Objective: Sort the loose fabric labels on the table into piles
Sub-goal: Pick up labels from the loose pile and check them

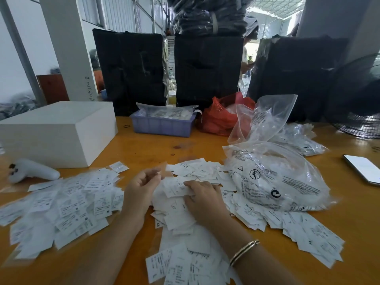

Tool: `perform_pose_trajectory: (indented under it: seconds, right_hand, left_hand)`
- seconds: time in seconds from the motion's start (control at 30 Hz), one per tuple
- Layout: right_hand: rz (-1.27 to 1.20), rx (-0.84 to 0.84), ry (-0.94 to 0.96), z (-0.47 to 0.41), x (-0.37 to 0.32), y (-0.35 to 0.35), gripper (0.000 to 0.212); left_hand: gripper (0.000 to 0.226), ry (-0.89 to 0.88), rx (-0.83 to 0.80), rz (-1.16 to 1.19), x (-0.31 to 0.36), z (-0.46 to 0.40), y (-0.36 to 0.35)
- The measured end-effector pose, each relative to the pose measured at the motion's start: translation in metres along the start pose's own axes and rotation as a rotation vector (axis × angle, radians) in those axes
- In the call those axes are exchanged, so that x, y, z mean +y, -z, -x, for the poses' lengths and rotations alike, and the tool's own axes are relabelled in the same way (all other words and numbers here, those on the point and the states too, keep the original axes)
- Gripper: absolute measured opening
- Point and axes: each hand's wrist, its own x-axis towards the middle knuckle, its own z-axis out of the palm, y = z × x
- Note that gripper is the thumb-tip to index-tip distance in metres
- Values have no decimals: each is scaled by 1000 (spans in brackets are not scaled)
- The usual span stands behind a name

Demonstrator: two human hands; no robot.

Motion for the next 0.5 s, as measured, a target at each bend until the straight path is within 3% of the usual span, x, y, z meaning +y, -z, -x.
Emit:
perform_pose_trajectory:
  seconds: [0.27,0.5]
  right_hand:
    - [142,42,56,2,-3,8,37]
    - [42,190,59,4,-6,10,24]
  left_hand:
    - [6,19,44,48,3,2,-1]
    - [10,-6,-7,46,3,2,-2]
